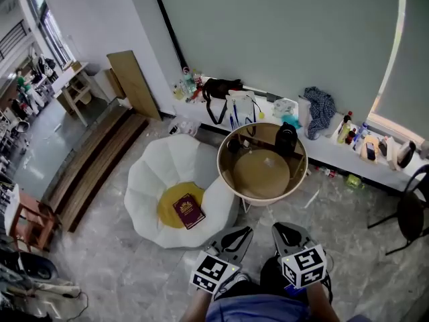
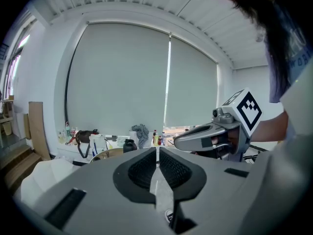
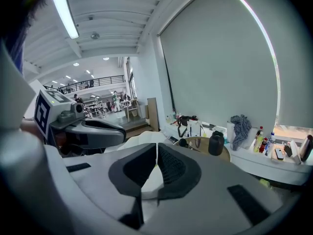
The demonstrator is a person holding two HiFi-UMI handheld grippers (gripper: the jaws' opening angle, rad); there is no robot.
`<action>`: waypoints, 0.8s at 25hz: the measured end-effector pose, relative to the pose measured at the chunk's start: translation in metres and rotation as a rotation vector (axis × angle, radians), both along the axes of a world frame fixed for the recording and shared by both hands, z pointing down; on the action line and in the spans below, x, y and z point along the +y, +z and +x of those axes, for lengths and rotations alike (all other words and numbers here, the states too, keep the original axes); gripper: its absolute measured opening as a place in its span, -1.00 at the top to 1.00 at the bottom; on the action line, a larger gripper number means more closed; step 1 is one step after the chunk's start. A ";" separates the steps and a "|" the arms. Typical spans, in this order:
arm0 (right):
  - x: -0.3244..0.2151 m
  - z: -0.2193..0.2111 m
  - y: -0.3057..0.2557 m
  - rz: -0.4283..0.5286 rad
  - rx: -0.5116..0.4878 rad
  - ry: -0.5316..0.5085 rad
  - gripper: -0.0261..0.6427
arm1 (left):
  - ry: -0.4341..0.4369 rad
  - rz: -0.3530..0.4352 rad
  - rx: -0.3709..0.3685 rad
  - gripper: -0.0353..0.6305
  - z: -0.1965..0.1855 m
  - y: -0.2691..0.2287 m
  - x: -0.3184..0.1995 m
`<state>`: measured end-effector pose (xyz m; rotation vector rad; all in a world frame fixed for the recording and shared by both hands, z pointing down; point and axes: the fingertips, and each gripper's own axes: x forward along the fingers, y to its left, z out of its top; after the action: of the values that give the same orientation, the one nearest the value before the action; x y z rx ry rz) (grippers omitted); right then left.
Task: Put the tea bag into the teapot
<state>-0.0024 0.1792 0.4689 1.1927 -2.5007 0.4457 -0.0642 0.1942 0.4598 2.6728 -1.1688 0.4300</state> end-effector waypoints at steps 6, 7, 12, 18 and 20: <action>0.035 -0.012 -0.008 0.016 0.012 0.020 0.84 | 0.039 0.045 0.023 0.84 -0.007 -0.012 0.026; 0.039 -0.013 -0.010 0.019 0.014 0.022 0.84 | 0.043 0.051 0.024 0.84 -0.007 -0.014 0.028; 0.059 -0.015 -0.014 0.033 0.029 0.026 0.84 | 0.056 0.075 0.036 0.84 -0.008 -0.020 0.042; 0.080 -0.024 -0.012 0.043 0.043 0.020 0.85 | 0.065 0.086 0.046 0.84 -0.012 -0.019 0.060; 0.085 -0.026 -0.013 0.044 0.045 0.018 0.85 | 0.059 0.082 0.046 0.84 -0.013 -0.020 0.065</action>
<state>-0.0280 0.2645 0.4556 1.2287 -2.4748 0.3664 -0.0773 0.2593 0.4395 2.7775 -1.1197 0.3352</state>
